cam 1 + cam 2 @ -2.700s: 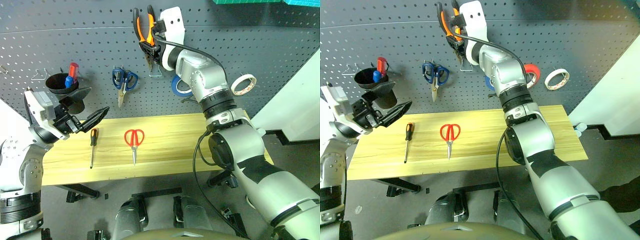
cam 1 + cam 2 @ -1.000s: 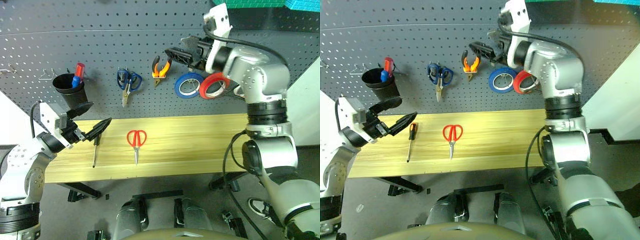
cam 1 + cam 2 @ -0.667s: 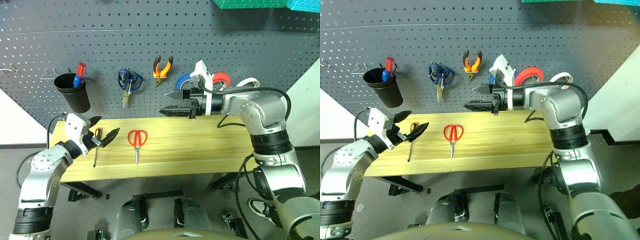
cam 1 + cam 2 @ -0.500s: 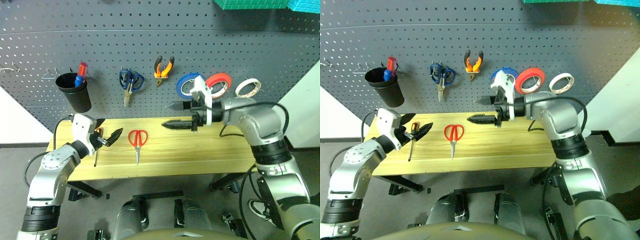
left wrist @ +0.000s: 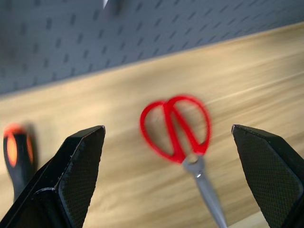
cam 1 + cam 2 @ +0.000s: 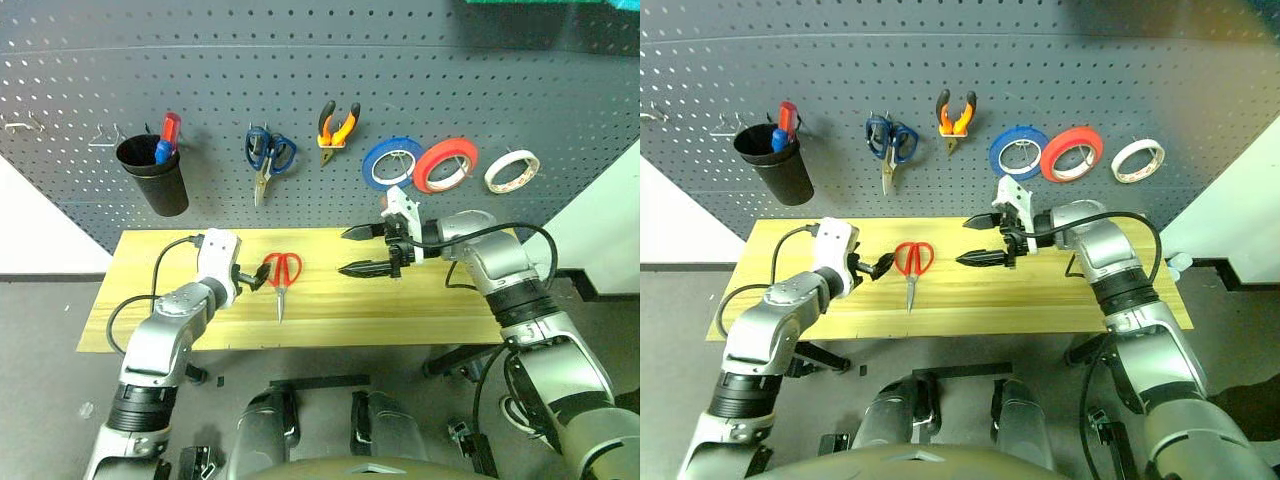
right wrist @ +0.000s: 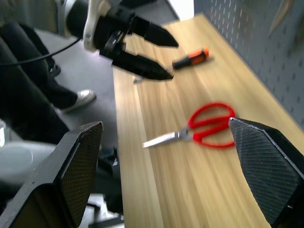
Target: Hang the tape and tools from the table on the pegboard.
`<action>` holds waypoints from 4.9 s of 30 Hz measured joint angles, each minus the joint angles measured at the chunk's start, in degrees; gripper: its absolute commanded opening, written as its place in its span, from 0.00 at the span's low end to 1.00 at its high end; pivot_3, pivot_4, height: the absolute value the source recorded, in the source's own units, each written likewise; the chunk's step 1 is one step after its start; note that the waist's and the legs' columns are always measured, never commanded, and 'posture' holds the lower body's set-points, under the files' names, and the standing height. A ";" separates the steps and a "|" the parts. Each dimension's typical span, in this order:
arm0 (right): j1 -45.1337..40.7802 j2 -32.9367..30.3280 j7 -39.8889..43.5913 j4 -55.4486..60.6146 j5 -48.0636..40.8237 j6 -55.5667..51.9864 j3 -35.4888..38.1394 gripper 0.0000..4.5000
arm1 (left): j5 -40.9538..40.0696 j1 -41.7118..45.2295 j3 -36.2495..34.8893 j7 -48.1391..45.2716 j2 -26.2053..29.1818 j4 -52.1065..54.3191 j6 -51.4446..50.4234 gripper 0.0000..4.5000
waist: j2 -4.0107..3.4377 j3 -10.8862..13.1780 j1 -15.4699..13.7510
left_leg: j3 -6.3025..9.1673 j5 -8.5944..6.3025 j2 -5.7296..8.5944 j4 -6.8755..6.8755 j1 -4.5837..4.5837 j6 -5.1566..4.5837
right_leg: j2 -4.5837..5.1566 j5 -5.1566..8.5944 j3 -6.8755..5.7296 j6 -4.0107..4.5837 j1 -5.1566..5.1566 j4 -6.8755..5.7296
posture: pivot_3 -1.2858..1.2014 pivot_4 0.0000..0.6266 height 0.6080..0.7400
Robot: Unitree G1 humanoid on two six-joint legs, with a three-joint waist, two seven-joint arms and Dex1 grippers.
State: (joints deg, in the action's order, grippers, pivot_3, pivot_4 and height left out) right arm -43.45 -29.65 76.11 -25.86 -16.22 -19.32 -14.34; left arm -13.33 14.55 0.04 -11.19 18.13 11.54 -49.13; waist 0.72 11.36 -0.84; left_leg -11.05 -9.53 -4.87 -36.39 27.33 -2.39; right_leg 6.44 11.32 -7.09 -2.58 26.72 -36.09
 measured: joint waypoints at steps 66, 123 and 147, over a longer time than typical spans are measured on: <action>-6.74 0.36 -0.97 -17.28 9.04 15.23 4.63 1.00 | 12.97 14.15 -6.71 25.78 -23.90 -9.73 -20.25 0.06 | -0.06 9.46 3.45 | 0.14 -0.13 0.13 0.04 0.27 -0.20 | 0.22 0.02 -0.18 -0.18 -0.02 0.09 | 0.50 0.54 0.92; -8.79 -6.24 6.86 7.59 -12.85 -7.66 15.40 1.00 | 13.22 -7.21 -5.29 -5.85 3.69 3.67 47.32 0.06 | -0.46 -0.73 1.49 | 0.22 0.06 -0.11 -0.35 1.50 0.06 | -0.54 -0.87 -0.57 -0.45 0.57 0.78 | 0.51 0.14 0.92; -8.79 -7.12 4.63 6.67 -11.88 -5.22 15.24 1.00 | 17.25 6.26 0.00 2.65 -4.79 -13.43 44.18 0.06 | -0.69 -1.20 1.52 | 0.26 0.10 -0.10 -1.03 1.35 0.09 | -0.50 -0.81 -0.58 -0.54 0.33 0.06 | 0.51 0.12 0.92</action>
State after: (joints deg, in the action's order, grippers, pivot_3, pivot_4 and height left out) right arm -52.24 -36.78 80.74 -19.20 -28.10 -24.53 0.90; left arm 3.91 20.81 0.04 -8.54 13.34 -1.89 -4.95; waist 0.03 10.15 0.68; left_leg -10.79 -9.43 -4.97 -37.42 28.68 -2.30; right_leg 5.94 10.51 -7.66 -3.12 27.06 -36.03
